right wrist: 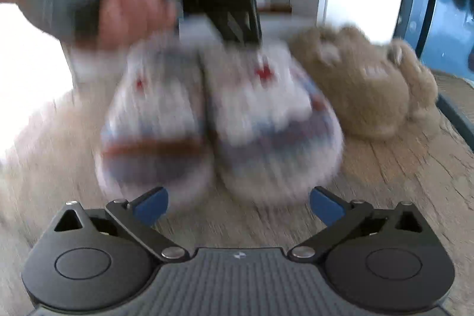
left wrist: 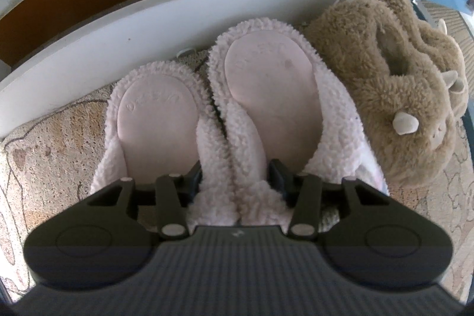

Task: Organize scattered shoes
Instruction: 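Close the left tool on the pink slippers' heels while the right tool grips the striped slippers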

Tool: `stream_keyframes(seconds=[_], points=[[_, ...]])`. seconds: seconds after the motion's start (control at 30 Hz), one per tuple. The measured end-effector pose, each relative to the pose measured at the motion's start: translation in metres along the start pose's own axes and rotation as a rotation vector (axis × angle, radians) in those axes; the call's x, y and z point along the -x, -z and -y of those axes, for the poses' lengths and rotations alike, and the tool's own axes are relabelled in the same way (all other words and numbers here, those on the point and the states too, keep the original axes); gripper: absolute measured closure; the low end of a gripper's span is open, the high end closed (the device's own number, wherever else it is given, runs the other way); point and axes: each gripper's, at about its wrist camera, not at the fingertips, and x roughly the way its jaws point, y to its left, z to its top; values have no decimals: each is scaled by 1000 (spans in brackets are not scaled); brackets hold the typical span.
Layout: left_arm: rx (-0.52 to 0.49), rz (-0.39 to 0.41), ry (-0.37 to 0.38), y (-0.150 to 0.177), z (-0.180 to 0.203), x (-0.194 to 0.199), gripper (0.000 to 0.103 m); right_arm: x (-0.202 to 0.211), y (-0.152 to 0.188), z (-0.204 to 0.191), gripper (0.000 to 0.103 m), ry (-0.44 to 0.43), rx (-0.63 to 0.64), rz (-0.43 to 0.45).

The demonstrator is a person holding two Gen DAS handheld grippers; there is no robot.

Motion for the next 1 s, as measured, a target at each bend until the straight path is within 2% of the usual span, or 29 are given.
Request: stream_keyframes(seconds=[0.13,0.23,0.3,0.5,0.63,0.83,1.0], points=[[4,6,-10,1,3,0,56,-12,-8,-7,0,-11,11,12],[5,7,-10,1,4,0,55,-33,-22,-19,0,23,85,-41],[5,7,-11,1,4,0,55,-37,-24,-15,0,6,22,-60],[2,4,-11,6,5,4,57,-39,-25,-17,1,11,18,-41],[-1,-12,-8,17,5,10,58,-36,-27,-18,1,2,22,-66],[-31,-30,4,41,13,29,58,-9,-17,-13,1,-8,23,-116],[-54,-76,2,71,19,43,58,41,14,-28,1,-15,-7,-162]])
